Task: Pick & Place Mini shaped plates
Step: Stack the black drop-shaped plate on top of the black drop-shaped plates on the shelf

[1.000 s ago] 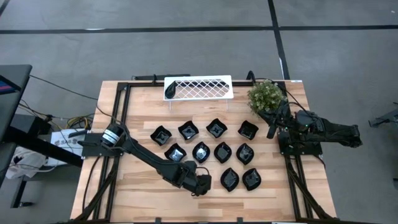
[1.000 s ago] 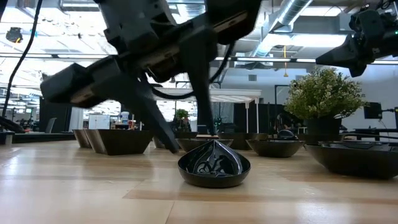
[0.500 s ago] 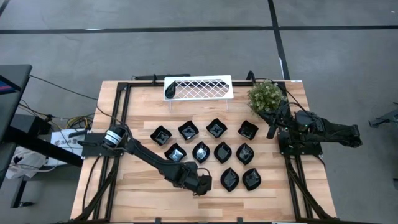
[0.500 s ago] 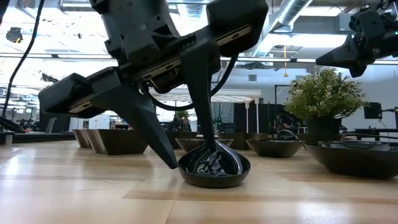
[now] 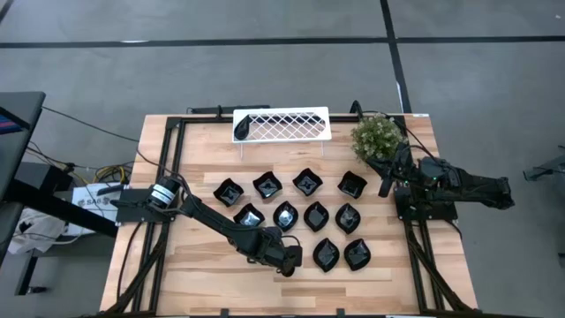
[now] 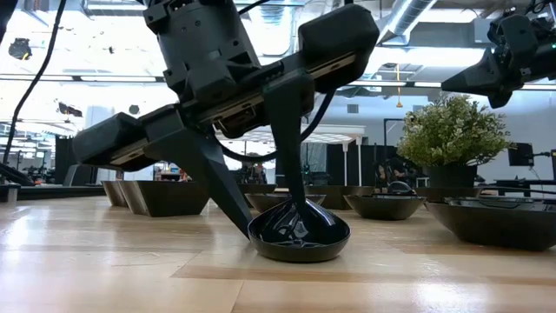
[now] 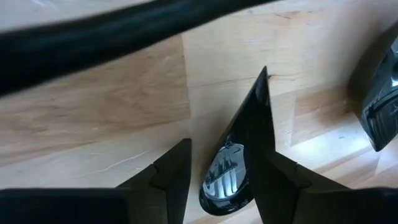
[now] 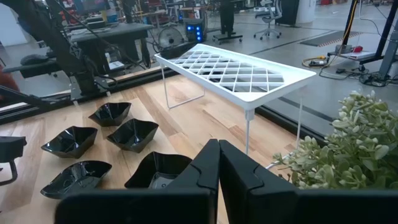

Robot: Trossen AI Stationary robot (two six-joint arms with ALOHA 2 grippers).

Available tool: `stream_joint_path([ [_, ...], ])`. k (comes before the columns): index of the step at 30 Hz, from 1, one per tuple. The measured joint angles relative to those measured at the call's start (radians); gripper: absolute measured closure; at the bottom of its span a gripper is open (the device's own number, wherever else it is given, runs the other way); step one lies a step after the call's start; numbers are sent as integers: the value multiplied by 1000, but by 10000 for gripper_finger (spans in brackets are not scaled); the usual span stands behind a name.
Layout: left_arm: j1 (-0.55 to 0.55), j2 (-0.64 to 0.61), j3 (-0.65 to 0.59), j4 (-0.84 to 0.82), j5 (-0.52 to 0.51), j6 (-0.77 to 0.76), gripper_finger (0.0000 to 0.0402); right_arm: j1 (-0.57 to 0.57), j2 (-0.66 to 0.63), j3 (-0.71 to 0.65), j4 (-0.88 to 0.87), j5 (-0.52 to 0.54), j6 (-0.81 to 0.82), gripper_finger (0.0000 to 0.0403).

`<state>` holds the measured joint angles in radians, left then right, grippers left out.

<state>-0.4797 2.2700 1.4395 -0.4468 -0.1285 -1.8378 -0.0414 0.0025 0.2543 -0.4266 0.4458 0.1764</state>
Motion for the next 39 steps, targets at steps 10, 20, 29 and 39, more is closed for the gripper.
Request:
stream_joint_path([
  [10, 0, 2, -1, -7, 3, 0, 328, 0, 0, 0, 0, 0, 0, 401],
  [20, -1, 2, -1, -2, -21, 0, 392, 0, 0, 0, 0, 0, 0, 401],
  [29, -8, -44, -3, -16, -36, 14, 394, 0, 0, 0, 0, 0, 0, 401],
  [39, -20, -167, -2, -26, -224, 56, 394, 0, 0, 0, 0, 0, 0, 401],
])
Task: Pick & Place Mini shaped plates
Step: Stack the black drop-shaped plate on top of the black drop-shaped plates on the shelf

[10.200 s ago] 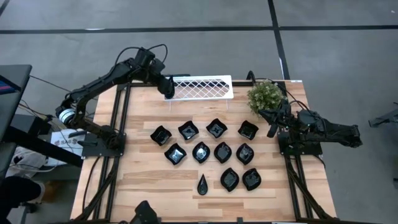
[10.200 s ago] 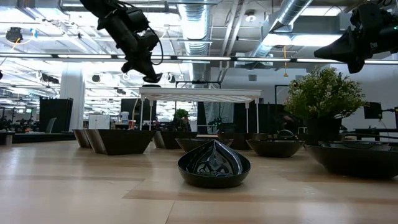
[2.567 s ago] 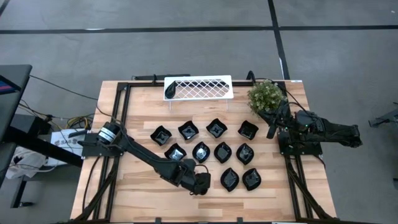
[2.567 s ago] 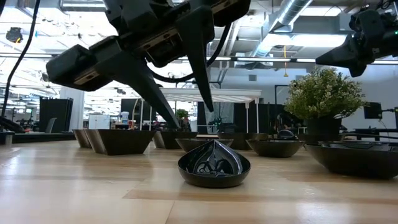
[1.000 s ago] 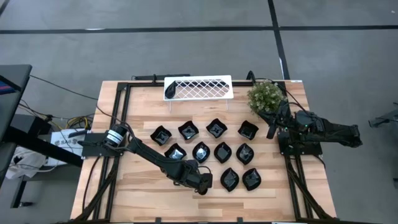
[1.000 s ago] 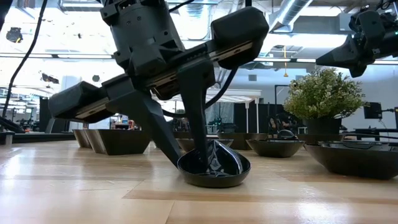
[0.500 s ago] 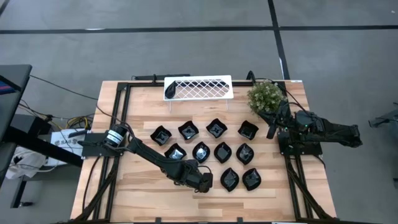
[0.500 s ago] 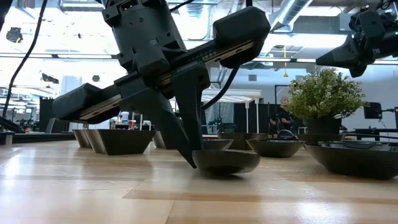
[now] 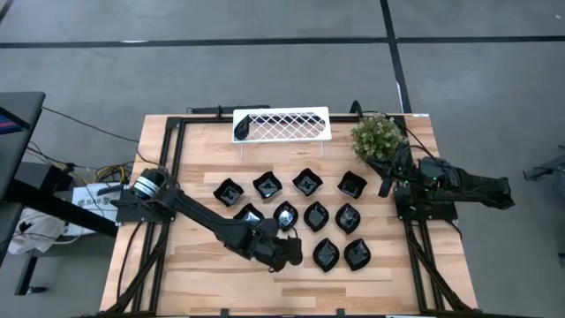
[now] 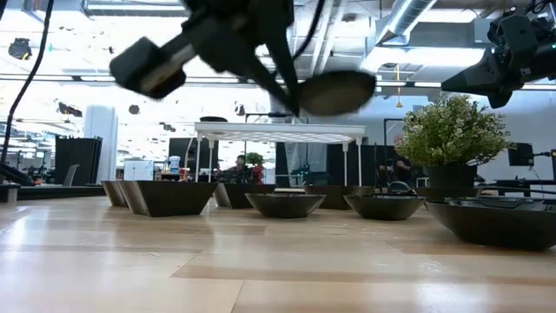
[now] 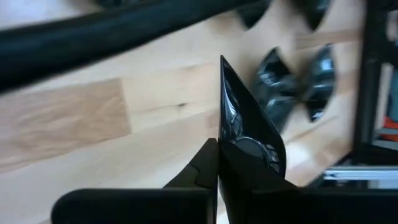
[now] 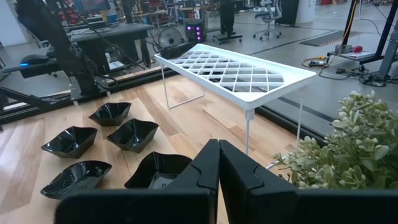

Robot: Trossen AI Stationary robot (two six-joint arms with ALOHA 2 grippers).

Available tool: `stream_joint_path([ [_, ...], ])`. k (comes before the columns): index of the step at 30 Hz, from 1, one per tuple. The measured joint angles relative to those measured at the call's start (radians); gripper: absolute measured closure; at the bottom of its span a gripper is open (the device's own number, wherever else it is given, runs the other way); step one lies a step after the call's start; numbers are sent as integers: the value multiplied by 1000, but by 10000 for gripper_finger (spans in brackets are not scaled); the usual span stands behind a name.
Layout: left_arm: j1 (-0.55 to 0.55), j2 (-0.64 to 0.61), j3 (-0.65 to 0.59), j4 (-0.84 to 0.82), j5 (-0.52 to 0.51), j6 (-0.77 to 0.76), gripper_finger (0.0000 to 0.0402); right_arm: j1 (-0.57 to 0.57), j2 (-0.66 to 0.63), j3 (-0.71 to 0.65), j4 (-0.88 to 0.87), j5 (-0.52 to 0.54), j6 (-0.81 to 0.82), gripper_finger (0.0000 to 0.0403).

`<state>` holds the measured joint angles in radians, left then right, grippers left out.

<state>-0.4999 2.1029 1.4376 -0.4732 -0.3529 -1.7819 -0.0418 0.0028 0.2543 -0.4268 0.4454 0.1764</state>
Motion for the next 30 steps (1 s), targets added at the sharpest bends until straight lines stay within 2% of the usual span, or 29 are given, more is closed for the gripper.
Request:
stream_joint_path([
  [15, 2, -175, 1, 2, -225, 188, 395, 0, 0, 0, 0, 0, 0, 401],
  [26, 9, -198, 1, 2, -253, 237, 395, 0, 0, 0, 0, 0, 0, 401],
  [30, 15, -200, 1, 2, -253, 305, 395, 0, 0, 0, 0, 0, 0, 401],
])
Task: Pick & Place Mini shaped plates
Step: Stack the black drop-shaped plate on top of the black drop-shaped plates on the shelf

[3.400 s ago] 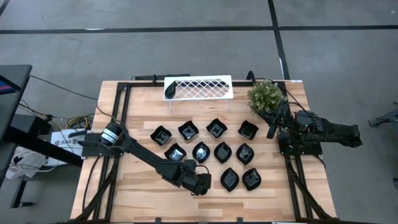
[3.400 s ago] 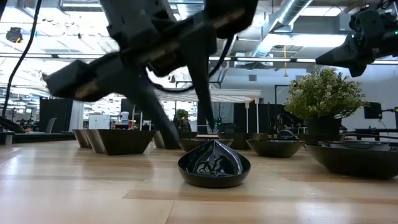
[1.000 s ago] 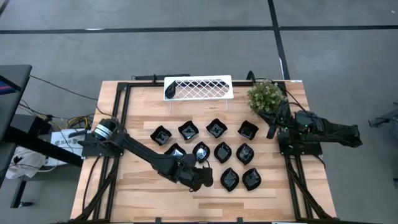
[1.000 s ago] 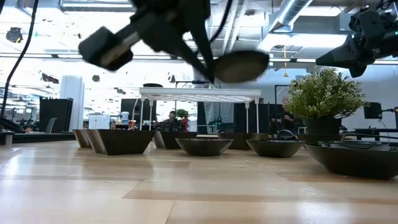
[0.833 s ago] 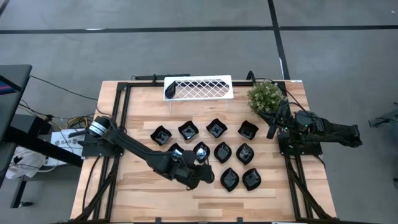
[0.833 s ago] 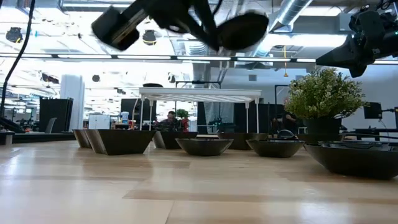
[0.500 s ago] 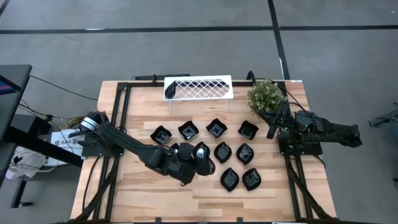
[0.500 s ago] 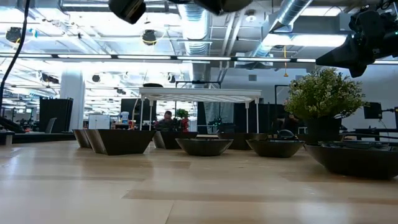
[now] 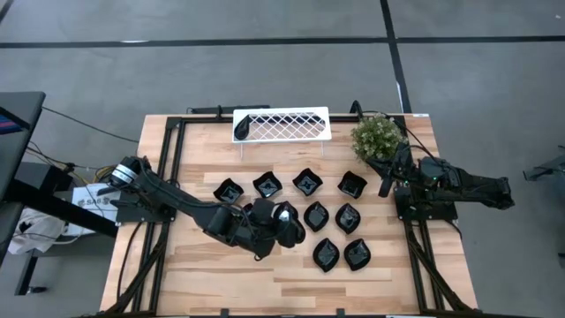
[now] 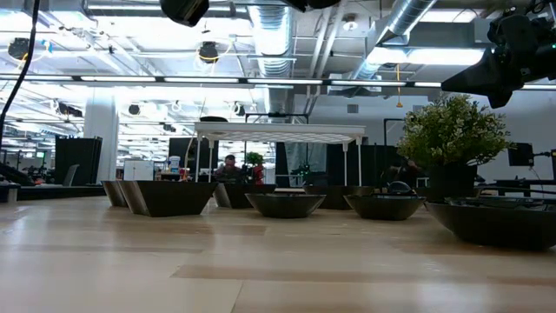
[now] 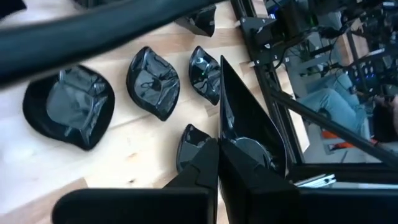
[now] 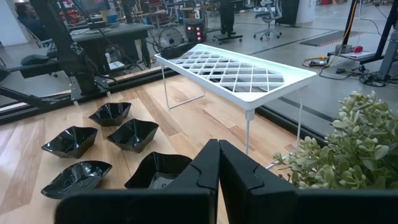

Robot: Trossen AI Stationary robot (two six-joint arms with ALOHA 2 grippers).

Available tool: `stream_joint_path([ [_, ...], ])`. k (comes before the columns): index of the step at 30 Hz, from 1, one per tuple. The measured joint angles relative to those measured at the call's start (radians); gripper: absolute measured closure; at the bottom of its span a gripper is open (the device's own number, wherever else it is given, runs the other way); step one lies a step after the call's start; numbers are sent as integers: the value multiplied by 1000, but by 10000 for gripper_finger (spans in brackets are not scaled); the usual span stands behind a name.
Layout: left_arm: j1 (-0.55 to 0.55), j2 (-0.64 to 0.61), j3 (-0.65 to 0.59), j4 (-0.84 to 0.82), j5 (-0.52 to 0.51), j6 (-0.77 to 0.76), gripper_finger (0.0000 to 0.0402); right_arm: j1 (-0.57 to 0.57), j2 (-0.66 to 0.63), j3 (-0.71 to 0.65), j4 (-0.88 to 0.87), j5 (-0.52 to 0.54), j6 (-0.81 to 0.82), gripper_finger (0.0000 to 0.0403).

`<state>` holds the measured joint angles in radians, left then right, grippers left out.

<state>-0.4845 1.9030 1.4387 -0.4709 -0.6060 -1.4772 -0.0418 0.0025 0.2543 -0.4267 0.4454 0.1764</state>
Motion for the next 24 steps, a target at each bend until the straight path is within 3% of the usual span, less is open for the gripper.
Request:
stream_joint_path([
  [11, 66, -17, 0, 29, 5, 401, 394, 0, 0, 0, 0, 0, 0, 401],
  [24, 287, -210, 0, 31, 27, 847, 395, 0, 0, 0, -1, 0, 0, 401],
])
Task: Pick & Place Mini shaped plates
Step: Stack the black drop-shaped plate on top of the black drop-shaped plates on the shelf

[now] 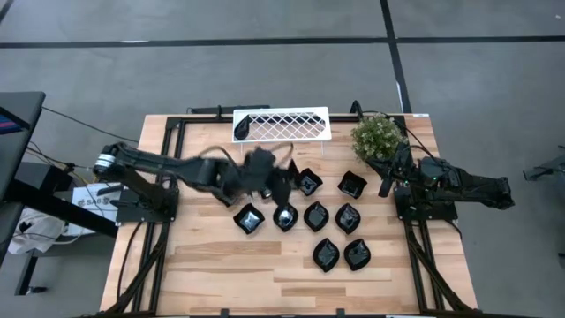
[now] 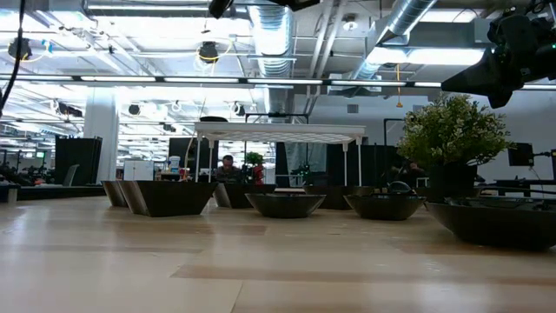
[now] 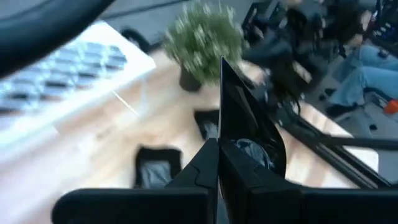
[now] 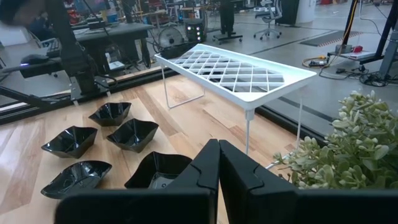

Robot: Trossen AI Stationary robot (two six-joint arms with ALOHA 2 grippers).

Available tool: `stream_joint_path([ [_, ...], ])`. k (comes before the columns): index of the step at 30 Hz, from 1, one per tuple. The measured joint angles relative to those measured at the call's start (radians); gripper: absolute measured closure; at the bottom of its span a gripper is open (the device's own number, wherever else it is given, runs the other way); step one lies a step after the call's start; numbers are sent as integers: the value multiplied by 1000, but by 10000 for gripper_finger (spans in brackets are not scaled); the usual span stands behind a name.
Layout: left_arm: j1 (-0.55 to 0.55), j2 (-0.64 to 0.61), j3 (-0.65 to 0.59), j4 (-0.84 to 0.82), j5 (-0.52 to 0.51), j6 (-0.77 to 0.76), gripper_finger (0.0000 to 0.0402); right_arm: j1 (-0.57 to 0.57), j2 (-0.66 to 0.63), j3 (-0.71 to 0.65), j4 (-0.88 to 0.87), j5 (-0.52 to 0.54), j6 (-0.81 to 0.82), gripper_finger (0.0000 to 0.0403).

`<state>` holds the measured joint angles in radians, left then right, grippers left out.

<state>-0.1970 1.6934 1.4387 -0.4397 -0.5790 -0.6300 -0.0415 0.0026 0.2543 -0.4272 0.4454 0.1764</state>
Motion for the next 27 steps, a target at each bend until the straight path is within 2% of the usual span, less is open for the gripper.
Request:
stream_joint_path([
  [6, 127, -72, 0, -10, 100, 116, 394, 0, 0, 0, 0, 0, 0, 401],
  [12, 249, -87, 0, -95, 202, 253, 395, 0, 0, 0, 0, 0, 0, 401],
  [20, 438, -91, 0, -222, 252, 433, 394, 0, 0, 0, 0, 0, 0, 401],
  [27, 607, -93, 0, -250, 344, 621, 393, 0, 0, 0, -3, 0, 0, 401],
])
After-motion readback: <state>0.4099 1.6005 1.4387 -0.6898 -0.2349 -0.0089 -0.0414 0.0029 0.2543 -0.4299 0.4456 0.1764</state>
